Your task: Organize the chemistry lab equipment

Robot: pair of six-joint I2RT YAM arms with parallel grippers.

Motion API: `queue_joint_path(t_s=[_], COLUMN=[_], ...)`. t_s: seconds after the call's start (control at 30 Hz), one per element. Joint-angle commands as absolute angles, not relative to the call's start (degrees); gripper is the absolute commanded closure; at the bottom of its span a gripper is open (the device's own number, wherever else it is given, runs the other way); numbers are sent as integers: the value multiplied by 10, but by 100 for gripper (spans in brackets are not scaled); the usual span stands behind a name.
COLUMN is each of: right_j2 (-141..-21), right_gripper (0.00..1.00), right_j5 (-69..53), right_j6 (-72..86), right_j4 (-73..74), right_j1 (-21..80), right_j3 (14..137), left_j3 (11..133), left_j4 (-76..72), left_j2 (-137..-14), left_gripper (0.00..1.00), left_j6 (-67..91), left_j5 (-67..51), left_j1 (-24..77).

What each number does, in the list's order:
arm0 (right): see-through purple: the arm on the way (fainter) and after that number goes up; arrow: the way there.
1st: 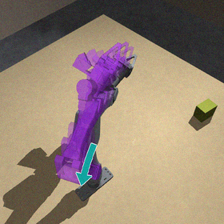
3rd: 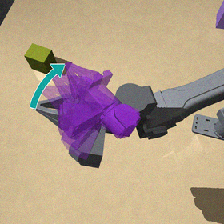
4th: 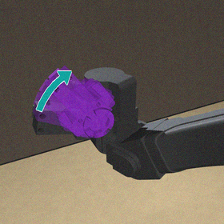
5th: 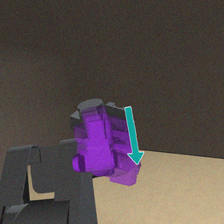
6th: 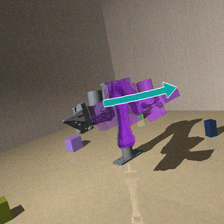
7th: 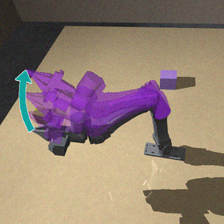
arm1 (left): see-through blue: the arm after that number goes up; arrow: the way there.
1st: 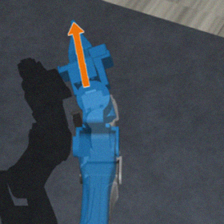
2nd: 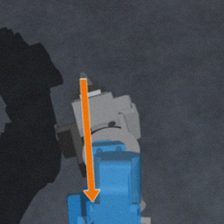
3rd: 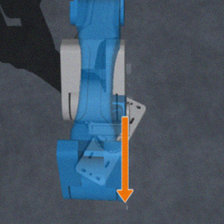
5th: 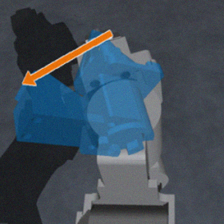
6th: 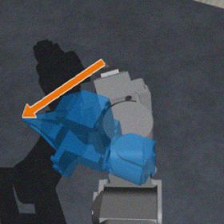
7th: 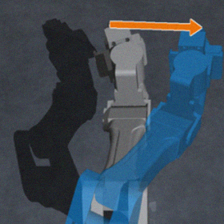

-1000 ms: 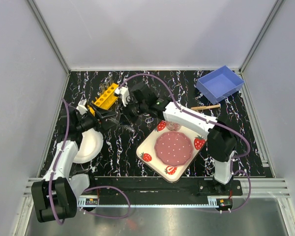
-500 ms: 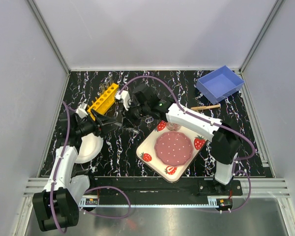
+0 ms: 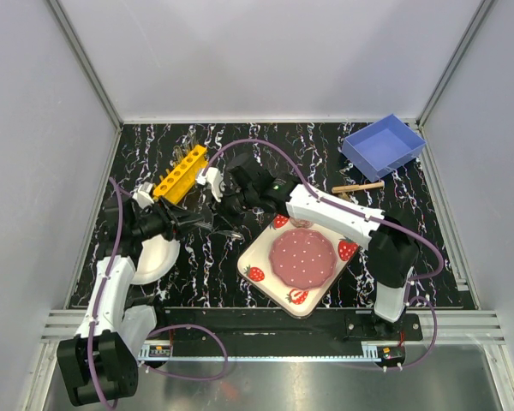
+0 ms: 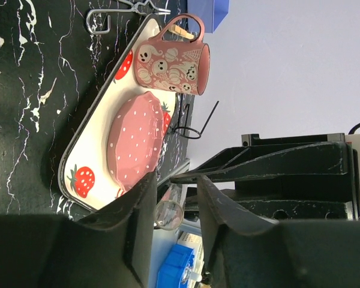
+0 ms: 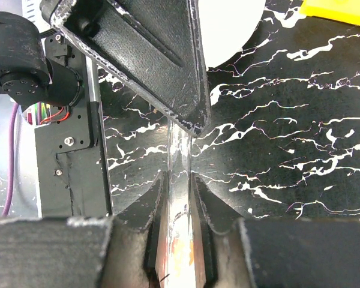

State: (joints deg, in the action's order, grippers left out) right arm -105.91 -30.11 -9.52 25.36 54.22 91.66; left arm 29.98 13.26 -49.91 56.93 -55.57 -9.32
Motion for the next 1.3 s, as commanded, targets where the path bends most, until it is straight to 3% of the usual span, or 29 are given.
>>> queue_joint_path(t_s=[0.0,0.3,0.4,0.47,0.5,0.53,0.63,0.77,1.07,1.27], right_j2=[-1033,-1033,-1033,-1031,-1031,-1029,-1023,-1008,-944,-885], right_gripper=[82,80,77,65,56,40,18,5,5,5], right_j5=[-307,-307,-307,-306,-305,-302,-296,-290,-255,-281], right_j6=[-112,-120,-139,-161,-172,-180,-228,-287,-308,-277], right_j4=[249,254,263,279,296,303,348,394,431,403], right_j1=[547,548,548,548,548,548,547,539,431,352], right_j3=[918,918,925,934,939,944,968,993,1023,959], left_j3=[314,313,323,335,339,348,372,411,559,610], left_j4=[123,129,158,187,197,206,255,313,376,352], left_j2=[-484,-479,-476,-474,-473,-472,-469,-471,-529,-570], left_gripper=[67,87,89,89,89,89,89,89,90,90], left_j6=[562,553,532,510,501,492,454,397,286,247], left_j5=[-565,-567,-549,-537,-524,-516,-480,-421,-209,-140], left_j1=[-96,-97,-97,-98,-98,-98,-99,-101,-102,-102])
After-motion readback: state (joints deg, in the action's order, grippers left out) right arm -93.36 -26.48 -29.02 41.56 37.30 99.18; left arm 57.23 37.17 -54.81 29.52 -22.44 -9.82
